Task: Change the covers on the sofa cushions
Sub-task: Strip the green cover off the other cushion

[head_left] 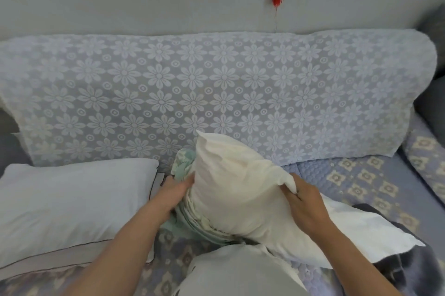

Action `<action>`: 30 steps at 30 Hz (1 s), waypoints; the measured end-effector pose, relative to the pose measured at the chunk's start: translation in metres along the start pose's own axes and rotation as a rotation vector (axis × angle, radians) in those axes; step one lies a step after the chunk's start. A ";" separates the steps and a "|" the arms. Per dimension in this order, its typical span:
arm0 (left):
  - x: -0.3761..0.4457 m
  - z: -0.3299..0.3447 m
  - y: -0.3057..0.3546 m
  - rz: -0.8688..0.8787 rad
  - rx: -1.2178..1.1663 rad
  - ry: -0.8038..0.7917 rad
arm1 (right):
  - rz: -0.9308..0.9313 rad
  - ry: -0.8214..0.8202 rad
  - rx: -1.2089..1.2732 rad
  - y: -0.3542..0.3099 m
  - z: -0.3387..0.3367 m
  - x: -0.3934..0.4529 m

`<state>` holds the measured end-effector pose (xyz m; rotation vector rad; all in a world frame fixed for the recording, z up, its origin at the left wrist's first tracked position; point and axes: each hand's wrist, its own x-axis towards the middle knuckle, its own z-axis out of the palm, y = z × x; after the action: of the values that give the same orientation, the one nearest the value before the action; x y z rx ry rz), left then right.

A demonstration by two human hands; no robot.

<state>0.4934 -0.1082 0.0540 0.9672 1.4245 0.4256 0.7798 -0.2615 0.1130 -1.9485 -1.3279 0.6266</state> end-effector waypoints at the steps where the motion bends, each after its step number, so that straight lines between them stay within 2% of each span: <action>1: 0.003 0.002 -0.001 0.046 0.093 0.072 | 0.036 0.059 0.013 -0.003 -0.002 0.001; 2: 0.007 0.001 -0.005 0.097 0.170 0.157 | 0.064 0.140 0.008 -0.005 -0.007 0.003; 4: 0.013 -0.015 -0.022 0.078 0.333 0.359 | 0.115 0.319 -0.016 -0.010 -0.024 0.014; 6: 0.013 -0.050 -0.052 -0.092 0.461 0.507 | 0.156 0.479 -0.011 -0.015 -0.048 0.031; 8: 0.012 -0.085 -0.091 -0.258 0.606 0.548 | 0.198 0.610 0.005 -0.022 -0.074 0.045; 10: 0.006 -0.091 -0.119 -0.309 0.728 0.408 | 0.179 0.668 0.078 -0.032 -0.089 0.055; 13: -0.019 -0.059 -0.123 -0.296 0.758 0.062 | -0.011 0.587 0.097 -0.068 -0.074 0.058; 15: -0.029 -0.043 -0.119 -0.308 0.828 -0.048 | -0.175 0.446 -0.002 -0.092 -0.052 0.061; 17: -0.039 -0.049 -0.117 -0.297 0.838 -0.041 | -0.296 0.346 -0.085 -0.125 -0.031 0.064; 18: -0.044 -0.058 -0.114 -0.269 0.813 -0.009 | -0.327 0.354 -0.102 -0.145 -0.024 0.068; 22: -0.077 -0.122 -0.104 -0.185 0.710 0.101 | -0.477 0.520 -0.075 -0.239 0.017 0.082; 25: -0.108 -0.165 -0.102 -0.190 0.749 0.127 | -0.818 0.596 -0.009 -0.312 0.070 0.075; 28: -0.139 -0.197 -0.112 -0.229 0.793 0.134 | -1.187 0.419 -0.012 -0.376 0.162 0.054; 30: -0.153 -0.212 -0.125 -0.238 0.737 0.166 | -1.267 0.136 -0.062 -0.391 0.229 0.045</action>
<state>0.2333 -0.2323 0.0820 1.3379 1.8730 -0.2299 0.3977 -0.0635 0.2622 -0.8116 -2.0944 -0.1799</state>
